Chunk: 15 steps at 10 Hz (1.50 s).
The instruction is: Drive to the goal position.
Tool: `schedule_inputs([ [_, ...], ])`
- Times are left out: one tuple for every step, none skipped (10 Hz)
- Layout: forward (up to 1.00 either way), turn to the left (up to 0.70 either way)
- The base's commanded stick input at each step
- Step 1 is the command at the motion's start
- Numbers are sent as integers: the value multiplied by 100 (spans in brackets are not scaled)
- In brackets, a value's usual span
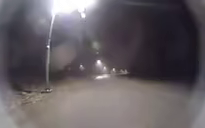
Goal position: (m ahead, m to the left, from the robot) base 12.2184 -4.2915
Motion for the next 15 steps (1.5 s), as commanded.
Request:
schedule_inputs([
  [100,7],
  [100,5],
  [100,5],
  [100,5],
  [100,5],
  [100,5],
  [100,5],
  [100,5],
  [100,5],
  [100,5],
  [100,5],
  [100,4],
  [100,3],
  [100,3],
  [100,3],
])
